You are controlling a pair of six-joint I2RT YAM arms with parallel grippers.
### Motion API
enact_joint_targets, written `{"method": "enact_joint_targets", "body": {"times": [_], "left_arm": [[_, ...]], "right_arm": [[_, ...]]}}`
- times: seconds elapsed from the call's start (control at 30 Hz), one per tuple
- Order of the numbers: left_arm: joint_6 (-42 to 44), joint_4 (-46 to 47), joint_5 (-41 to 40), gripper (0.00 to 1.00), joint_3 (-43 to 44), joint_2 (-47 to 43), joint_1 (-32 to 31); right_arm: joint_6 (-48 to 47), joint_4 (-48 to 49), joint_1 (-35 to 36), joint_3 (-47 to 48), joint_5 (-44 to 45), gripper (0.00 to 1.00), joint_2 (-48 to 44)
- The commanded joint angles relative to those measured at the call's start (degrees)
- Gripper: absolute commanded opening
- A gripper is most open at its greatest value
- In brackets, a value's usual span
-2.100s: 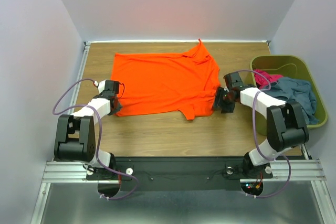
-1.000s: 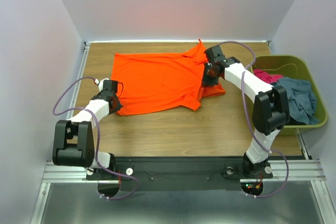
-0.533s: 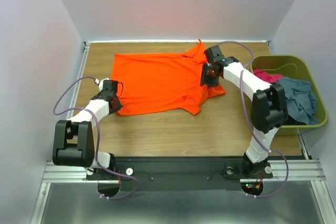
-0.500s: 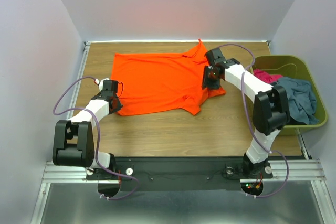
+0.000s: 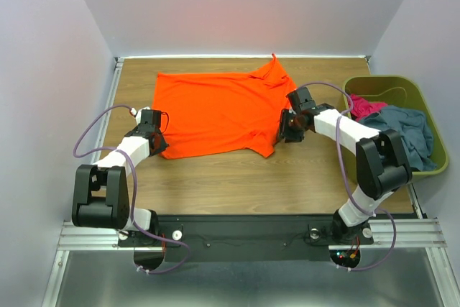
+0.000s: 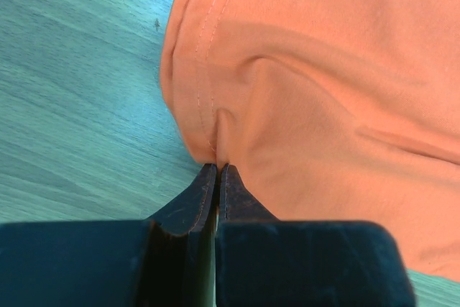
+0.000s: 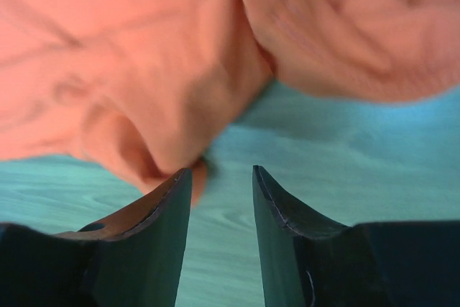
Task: Fold and stack the t-shirts
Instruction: Flatten the tshirt out
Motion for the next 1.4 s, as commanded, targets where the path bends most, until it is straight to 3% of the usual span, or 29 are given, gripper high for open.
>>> {"method": "enact_joint_targets", "body": {"times": [0.0,0.47,0.53,0.67,0.73,1.03,1.27,1.37], "left_arm": [[0.50,0.72,-0.27,0.05,1.10,-1.39,-0.06],[0.59,0.81,-0.19,0.05,1.28,-1.39,-0.15],[0.59,0.81,-0.19,0.05,1.28,-1.30,-0.23],[0.59,0.72,-0.27,0.05,1.19,-1.39,-0.24],[0.59,0.72,-0.36,0.05,1.19,-1.30,-0.15],[0.59,0.81,-0.36,0.05,1.28,-1.39,-0.24],[0.59,0.81,-0.36,0.05,1.37,-1.30,-0.32],[0.68,0.72,-0.45,0.05,1.28,-1.30,-0.32]], "right_arm": [[3.76,10.43,-0.67,0.45,-2.59,0.46,1.63],[7.11,16.06,-0.67,-2.36,-3.12,0.44,5.50],[6.93,16.15,-0.67,-2.88,-3.12,0.34,5.33],[6.76,15.89,-0.67,-3.41,-3.12,0.05,3.49],[6.32,15.62,-0.67,-3.76,-3.12,0.01,2.17],[5.09,8.24,-0.67,-1.40,-2.33,0.01,-4.34],[2.72,-8.96,-0.67,10.28,-0.22,0.01,-3.64],[2.28,-12.05,-0.58,14.51,-1.36,0.01,-0.93]]}}
